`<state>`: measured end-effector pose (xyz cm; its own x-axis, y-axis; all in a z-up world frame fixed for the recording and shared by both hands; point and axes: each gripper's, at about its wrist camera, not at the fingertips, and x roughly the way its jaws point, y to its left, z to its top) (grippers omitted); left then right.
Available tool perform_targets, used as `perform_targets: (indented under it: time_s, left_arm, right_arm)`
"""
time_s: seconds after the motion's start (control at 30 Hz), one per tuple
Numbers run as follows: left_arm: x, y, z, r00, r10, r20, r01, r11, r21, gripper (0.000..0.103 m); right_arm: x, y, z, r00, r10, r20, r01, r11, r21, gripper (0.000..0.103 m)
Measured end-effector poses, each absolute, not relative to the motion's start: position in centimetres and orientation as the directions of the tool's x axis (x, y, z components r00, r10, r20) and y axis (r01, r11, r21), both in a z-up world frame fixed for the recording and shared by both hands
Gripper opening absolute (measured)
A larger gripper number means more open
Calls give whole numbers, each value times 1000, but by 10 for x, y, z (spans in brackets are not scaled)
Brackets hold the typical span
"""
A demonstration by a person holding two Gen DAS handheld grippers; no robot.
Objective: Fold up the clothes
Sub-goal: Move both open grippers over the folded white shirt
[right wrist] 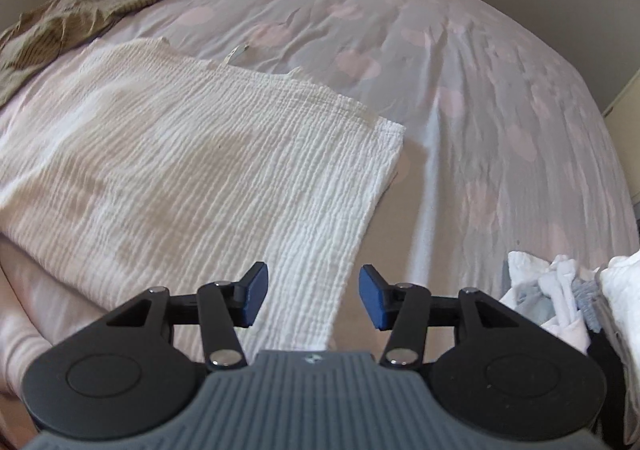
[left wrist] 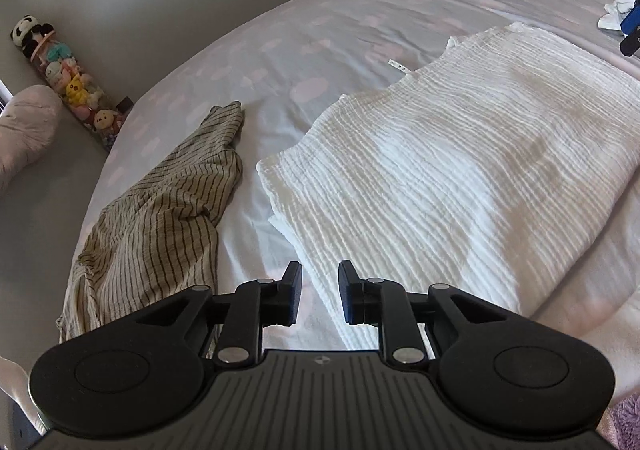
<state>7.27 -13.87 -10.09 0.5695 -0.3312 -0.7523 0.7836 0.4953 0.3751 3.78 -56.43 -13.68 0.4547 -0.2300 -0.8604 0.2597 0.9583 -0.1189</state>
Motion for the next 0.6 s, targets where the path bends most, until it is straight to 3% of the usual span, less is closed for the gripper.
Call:
perform_targets:
  time_s: [0.33, 0.6]
  left_arm:
    - [112, -170, -126, 556, -321, -767, 781, 518, 350, 19]
    - [128, -185, -156, 520, -280, -807, 799, 492, 345, 19]
  right_arm:
    - [52, -624, -159, 501, -163, -850, 502, 855, 132, 69]
    - [67, -669, -196, 519, -93, -850, 599, 749, 284, 69]
